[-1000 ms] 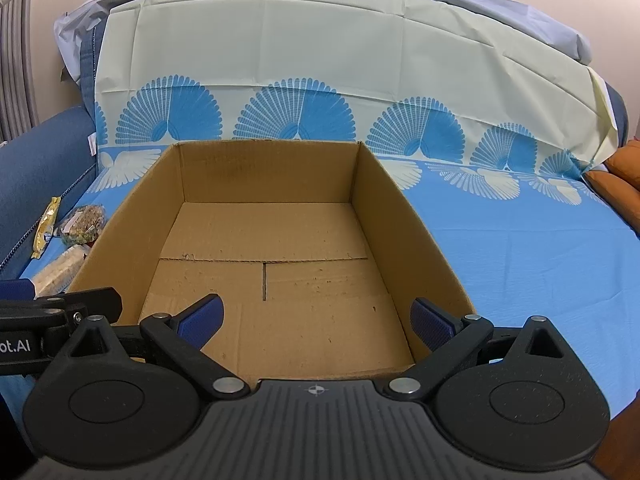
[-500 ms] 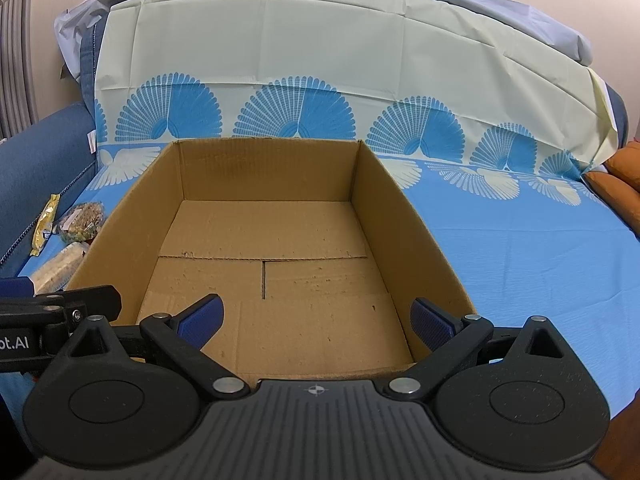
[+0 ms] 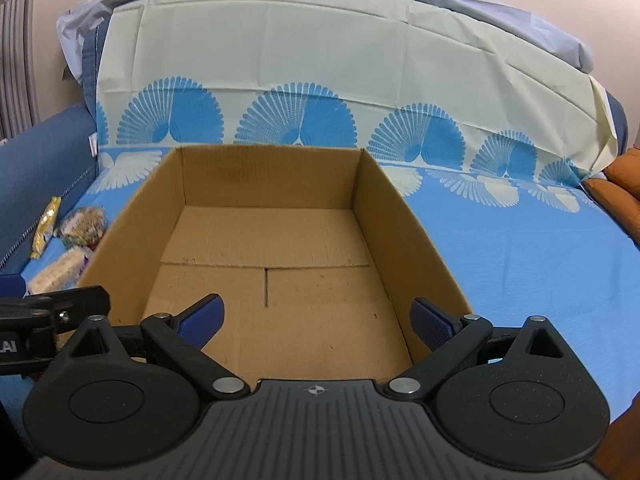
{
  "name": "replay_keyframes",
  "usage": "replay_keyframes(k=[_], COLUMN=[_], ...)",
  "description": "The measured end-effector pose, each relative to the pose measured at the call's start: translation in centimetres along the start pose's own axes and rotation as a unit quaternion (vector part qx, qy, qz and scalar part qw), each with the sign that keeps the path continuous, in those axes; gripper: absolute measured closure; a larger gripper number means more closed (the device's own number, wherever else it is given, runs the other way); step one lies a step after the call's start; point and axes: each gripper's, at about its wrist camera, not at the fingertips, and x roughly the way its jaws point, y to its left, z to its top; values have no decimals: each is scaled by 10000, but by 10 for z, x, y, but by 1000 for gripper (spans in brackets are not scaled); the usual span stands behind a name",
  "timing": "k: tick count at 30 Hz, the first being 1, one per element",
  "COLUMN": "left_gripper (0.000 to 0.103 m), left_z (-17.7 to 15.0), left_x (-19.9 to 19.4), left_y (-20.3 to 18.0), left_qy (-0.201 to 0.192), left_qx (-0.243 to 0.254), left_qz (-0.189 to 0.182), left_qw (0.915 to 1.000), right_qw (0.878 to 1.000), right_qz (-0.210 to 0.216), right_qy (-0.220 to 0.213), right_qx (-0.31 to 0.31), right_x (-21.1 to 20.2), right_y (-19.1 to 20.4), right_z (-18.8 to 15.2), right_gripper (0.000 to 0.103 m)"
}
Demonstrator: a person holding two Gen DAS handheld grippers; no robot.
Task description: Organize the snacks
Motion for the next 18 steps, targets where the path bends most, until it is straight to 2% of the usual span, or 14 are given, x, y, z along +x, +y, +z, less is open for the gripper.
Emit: replay_keyframes(k=[2, 4, 5, 6, 8, 10, 12, 13, 15, 17, 18], left_gripper=[15, 56, 65, 77, 78, 78, 78, 78, 78, 78, 77], left_z=[8, 18, 27, 26, 31, 30, 26, 26, 11, -10, -20], left_x=[-12, -23, -29, -27, -34, -34, -28, -25, -16, -7, -3], left_y=[12, 27, 40, 53, 80, 105, 133, 139, 159, 178, 188], left_qy=[-170, -273, -257, -222, -454, -729, -500, -248, 28, 209, 326], left_qx=[92, 131, 128, -148, -101, -10, 222, 430, 716, 777, 617], left_qz=[65, 37, -6, -199, -119, -107, -46, 66, 243, 480, 582], left_qw=[9998, 9995, 9996, 9994, 9988, 9973, 9985, 9987, 9971, 9956, 9959], right_qw=[10000, 9997, 9993, 9986, 9966, 9925, 9867, 9839, 9778, 9715, 9679], right_qz=[70, 206, 317, 477, 756, 1138, 1534, 1689, 2004, 2257, 2378], right_qy=[-57, -133, -178, -236, -331, -456, -538, -562, -539, -479, -439], right_qx=[30, 48, 57, 64, 55, 20, -80, -132, -300, -536, -680], right_x=[-2, -5, -7, -10, -14, -20, -25, -27, -27, -26, -23], right_y=[5, 13, 18, 25, 37, 53, 73, 82, 105, 128, 142], right_z=[3, 6, 6, 7, 9, 10, 11, 11, 8, 3, 1], right_gripper=[13, 30, 35, 46, 54, 54, 54, 54, 54, 54, 54])
